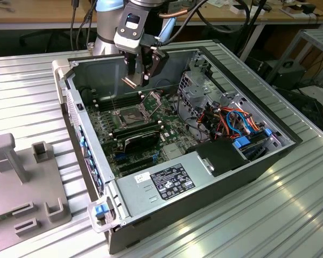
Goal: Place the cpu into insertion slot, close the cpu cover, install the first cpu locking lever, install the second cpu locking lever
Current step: 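Place the cpu into insertion slot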
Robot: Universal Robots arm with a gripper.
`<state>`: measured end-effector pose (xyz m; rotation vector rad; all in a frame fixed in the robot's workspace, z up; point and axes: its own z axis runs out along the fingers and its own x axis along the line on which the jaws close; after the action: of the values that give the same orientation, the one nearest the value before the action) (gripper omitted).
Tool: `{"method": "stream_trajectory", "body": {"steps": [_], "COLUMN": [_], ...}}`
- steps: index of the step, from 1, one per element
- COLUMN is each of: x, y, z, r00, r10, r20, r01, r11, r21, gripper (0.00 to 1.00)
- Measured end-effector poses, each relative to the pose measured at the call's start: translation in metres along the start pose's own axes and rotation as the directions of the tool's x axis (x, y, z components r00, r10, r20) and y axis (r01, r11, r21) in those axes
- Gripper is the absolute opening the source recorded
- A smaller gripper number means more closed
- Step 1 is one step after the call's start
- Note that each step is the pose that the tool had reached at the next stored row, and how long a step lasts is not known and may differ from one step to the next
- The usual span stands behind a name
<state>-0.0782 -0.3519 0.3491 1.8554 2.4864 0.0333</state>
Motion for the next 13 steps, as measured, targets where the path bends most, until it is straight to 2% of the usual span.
{"method": "stream_trajectory", "body": {"steps": [13], "x": [0.0001], "y": [0.0], "z": [0.0001], "r00": [1.0], "r10": [0.003], "r20": [0.0009], "r01": [-0.003], "r11": [1.0], "r21": [0.0003], "gripper": [0.53]}}
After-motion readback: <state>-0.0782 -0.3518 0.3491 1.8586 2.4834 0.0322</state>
